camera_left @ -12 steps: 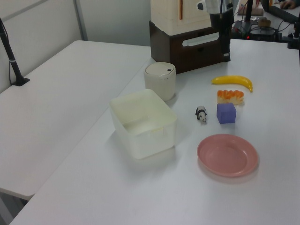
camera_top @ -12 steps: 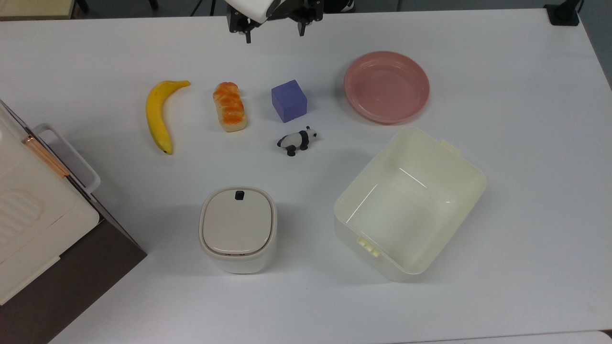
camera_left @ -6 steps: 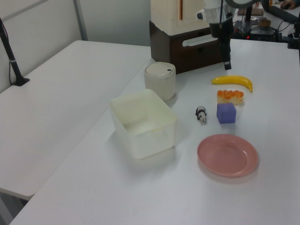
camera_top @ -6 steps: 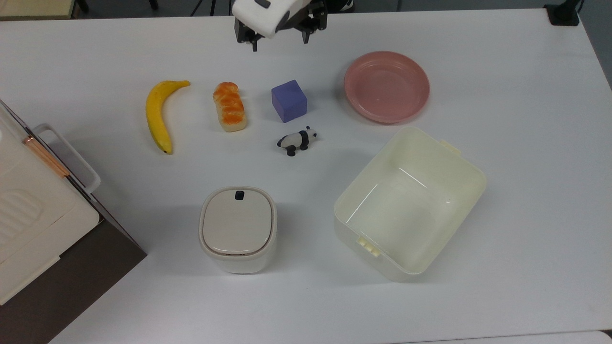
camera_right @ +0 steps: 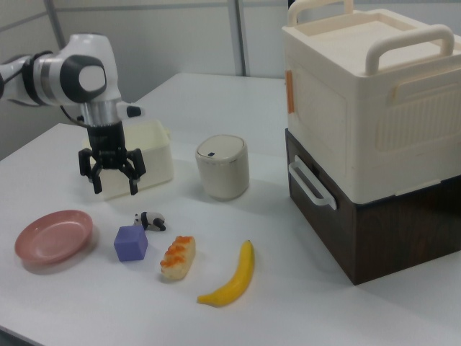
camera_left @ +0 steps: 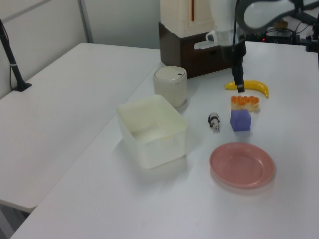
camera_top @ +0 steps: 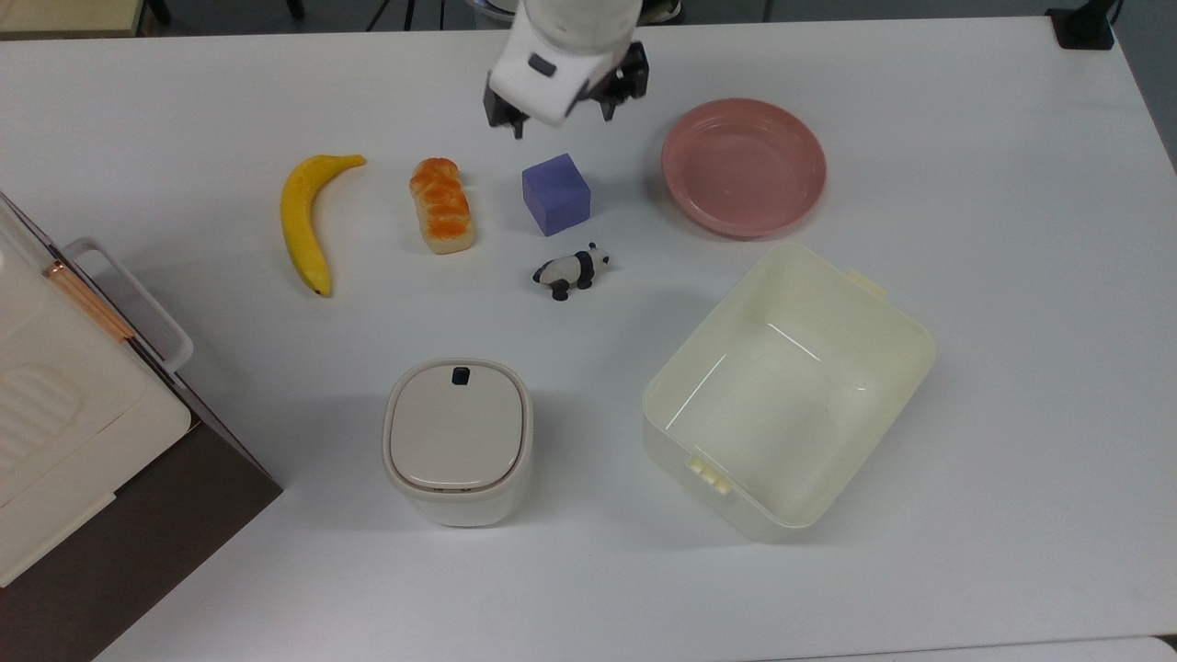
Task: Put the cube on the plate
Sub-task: 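Lower the open gripper down around the purple cube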
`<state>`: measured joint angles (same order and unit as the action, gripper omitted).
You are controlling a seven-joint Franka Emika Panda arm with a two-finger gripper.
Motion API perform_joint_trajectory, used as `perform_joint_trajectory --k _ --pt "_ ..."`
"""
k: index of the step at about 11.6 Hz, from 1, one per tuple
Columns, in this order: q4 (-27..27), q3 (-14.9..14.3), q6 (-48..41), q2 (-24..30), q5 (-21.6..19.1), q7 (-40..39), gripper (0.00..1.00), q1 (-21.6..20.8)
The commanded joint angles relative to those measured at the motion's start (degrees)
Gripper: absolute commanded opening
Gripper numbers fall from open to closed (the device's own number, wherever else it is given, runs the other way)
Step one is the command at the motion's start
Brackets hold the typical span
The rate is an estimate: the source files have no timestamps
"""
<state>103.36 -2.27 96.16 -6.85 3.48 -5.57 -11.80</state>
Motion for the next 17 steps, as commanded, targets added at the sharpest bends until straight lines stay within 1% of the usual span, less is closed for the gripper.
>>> perform_joint_trajectory --k 1,4,6,8,9,11,12,14,15,16,17 --pt "4.65 -0.37 6.75 -1.4 -0.66 3.64 1.0 -2.0" --pt "4.83 -0.37 7.99 -4.3 -0.23 3.03 1.0 -2.26" --pt "4.83 -0.37 8.87 -6.85 0.56 2.85 1.0 -3.31" --pt "4.83 -0.37 9.93 -8.26 1.97 2.76 1.0 -3.49" --pt "4.74 -0.37 9.84 -8.27 2.67 1.11 1.0 -3.23" --pt "4.65 -0.37 9.23 -8.18 2.76 -4.94 1.0 -2.79" --pt "4.65 -0.37 9.4 -8.35 2.85 -5.5 1.0 -2.53" --pt "4.74 -0.37 9.4 -9.14 3.11 -5.5 0.93 -2.7" --pt "4.65 -0.37 9.49 -9.58 3.72 -5.5 0.87 -2.79" --pt "4.65 -0.37 9.49 -10.02 3.9 -5.5 0.83 -2.79" --pt "4.57 -0.37 9.49 -10.03 4.08 -5.59 0.83 -2.79"
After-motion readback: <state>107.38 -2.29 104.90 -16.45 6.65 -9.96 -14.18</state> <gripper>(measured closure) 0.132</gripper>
